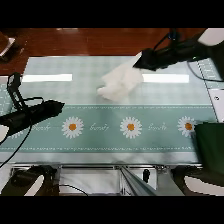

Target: Fold the shirts.

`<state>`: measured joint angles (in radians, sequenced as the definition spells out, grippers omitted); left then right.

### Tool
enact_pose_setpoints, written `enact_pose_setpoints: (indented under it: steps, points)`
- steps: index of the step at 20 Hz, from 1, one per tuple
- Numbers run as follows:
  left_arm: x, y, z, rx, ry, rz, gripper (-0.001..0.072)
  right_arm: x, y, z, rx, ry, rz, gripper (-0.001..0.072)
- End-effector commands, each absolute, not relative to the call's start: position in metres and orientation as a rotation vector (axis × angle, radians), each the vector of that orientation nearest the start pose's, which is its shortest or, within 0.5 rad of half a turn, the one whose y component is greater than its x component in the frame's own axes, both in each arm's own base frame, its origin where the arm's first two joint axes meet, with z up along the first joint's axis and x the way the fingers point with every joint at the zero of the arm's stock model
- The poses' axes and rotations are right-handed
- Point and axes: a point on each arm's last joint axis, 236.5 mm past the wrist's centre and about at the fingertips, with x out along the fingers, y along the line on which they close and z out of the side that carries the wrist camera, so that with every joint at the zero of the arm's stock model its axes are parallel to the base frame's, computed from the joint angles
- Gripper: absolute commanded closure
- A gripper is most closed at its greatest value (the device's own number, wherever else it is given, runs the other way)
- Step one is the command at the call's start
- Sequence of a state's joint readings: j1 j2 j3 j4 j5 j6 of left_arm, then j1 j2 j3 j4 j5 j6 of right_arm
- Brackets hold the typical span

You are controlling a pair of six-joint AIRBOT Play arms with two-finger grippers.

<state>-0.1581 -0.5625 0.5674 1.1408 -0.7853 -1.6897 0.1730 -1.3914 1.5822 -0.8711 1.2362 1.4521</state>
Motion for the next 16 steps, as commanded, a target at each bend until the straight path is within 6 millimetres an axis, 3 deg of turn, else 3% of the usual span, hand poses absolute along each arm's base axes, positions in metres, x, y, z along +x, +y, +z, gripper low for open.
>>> enact_pose_setpoints:
  steps: [1,4,7,12,16]
  points:
    - [0.286,-0.116,0.070,-0.457,0.821,-0.271,0.0690,0.415,0.173,0.228,0.332,0.922,0.594,0.0697]
    - [0.286,-0.116,0.070,-0.457,0.821,-0.271,0.0689,0.415,0.108,0.263,0.392,0.854,0.457,0.0697]
    - [0.286,-0.116,0.070,-0.457,0.820,-0.271,0.0689,0.403,0.029,0.277,0.463,0.829,0.281,0.0697]
    - [0.286,-0.116,0.070,-0.458,0.820,-0.270,0.0689,0.350,-0.088,0.263,0.593,0.887,-0.004,0.0697]
    - [0.286,-0.116,0.070,-0.458,0.818,-0.270,0.0690,0.292,-0.140,0.237,0.674,1.031,-0.191,0.0697]
